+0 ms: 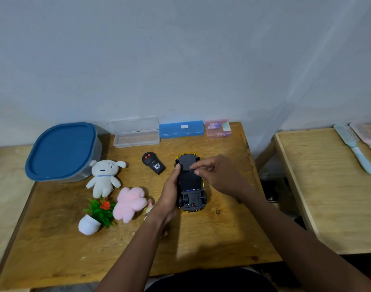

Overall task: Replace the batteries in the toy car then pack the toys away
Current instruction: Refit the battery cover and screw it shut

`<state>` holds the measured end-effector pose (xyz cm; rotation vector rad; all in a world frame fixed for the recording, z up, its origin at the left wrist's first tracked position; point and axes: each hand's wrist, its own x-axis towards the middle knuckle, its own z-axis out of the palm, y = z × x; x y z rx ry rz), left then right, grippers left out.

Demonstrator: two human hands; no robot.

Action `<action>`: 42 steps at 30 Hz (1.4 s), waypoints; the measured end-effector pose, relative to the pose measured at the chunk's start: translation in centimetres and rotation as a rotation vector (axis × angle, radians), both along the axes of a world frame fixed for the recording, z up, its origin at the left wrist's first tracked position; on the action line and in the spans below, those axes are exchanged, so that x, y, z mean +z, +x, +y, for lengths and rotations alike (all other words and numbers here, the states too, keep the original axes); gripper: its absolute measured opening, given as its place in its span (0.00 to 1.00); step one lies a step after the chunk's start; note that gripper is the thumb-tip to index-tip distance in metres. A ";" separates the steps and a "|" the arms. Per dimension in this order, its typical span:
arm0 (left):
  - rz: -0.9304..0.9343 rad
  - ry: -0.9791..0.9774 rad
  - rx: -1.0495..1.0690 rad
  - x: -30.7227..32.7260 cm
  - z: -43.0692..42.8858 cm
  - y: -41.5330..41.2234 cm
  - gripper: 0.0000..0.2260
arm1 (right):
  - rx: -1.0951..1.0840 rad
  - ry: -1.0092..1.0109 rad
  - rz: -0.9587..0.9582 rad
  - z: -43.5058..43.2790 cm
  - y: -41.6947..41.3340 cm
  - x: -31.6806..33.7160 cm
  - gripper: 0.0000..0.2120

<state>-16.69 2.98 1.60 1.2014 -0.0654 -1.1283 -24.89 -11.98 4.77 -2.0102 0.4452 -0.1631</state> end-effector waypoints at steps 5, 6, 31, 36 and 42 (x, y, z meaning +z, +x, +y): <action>0.001 0.005 0.006 -0.4 0.1 0.0 0.22 | 0.014 -0.024 0.016 0.0 0.0 -0.2 0.08; 0.001 0.005 0.005 -0.4 0.1 0.0 0.22 | 0.015 -0.023 0.019 0.1 -0.1 -0.1 0.08; -0.006 0.319 0.026 -5.4 -1.2 -2.0 0.15 | -0.466 -0.155 0.015 4.3 -4.3 -7.0 0.23; 0.019 0.349 0.020 -5.8 -1.6 -2.3 0.15 | -0.541 -0.147 0.149 2.6 -6.5 -9.4 0.16; 0.049 0.382 0.035 -5.9 -2.5 -2.2 0.19 | -0.612 -0.248 0.275 0.0 -7.2 -9.9 0.09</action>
